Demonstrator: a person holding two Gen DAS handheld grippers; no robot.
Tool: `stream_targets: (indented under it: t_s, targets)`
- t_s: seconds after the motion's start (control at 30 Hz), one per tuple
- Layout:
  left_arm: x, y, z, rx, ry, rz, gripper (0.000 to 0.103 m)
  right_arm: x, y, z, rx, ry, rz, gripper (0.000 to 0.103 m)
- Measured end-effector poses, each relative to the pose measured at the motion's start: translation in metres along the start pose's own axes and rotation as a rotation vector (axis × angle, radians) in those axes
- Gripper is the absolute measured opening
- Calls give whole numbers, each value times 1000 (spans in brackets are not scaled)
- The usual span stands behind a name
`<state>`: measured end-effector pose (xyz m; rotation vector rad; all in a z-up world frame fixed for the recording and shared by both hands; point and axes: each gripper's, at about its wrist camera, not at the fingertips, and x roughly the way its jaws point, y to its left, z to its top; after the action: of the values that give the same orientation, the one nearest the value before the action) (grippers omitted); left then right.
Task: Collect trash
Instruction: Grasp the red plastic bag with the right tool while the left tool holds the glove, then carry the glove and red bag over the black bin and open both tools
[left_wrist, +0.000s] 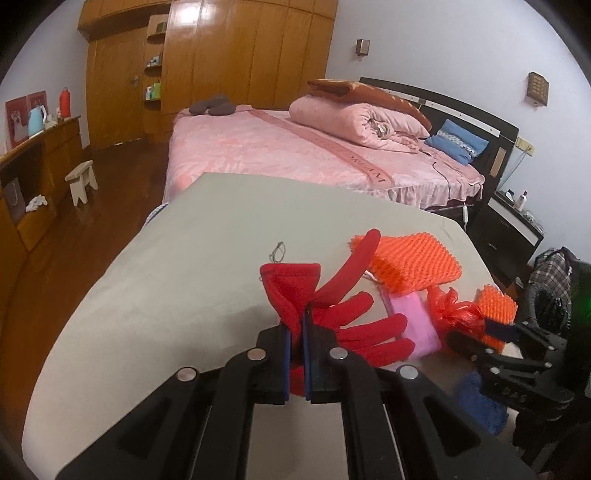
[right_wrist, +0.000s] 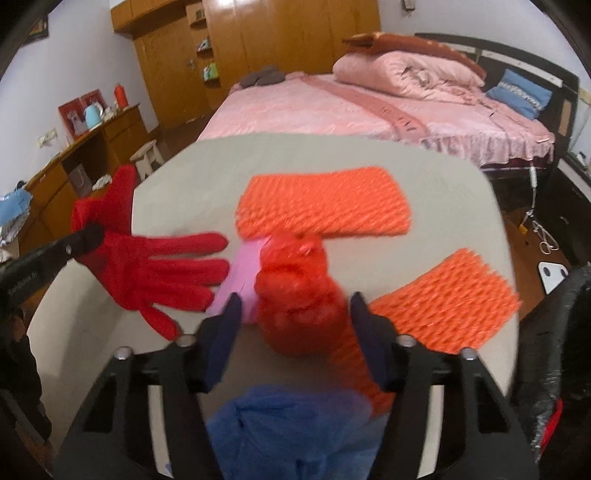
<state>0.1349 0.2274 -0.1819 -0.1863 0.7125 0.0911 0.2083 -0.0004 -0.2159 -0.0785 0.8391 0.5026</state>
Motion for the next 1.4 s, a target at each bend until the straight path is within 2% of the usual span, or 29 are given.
stream_targets:
  t_s: [0.07, 0.13, 0.4, 0.67, 1.0, 1.4]
  targets:
    - [1, 2, 0, 0, 2, 1, 5, 1, 1, -2, 4, 11, 12, 40]
    - [0, 1, 0, -1, 2, 0, 5, -2, 1, -1, 4, 6, 27, 38]
    - [-15, -8, 11, 4, -33, -19, 5, -44, 2, 16, 11, -105, 33, 37]
    - [-44, -33, 32, 23, -91, -64, 5, -92, -13, 38, 35, -205, 17, 37]
    - [-79, -78, 53, 55, -146, -151, 5, -153, -34, 43, 56, -291, -16, 37]
    - [-94, -159, 54, 134, -148, -296, 5, -209, -76, 20, 117, -346, -96, 37]
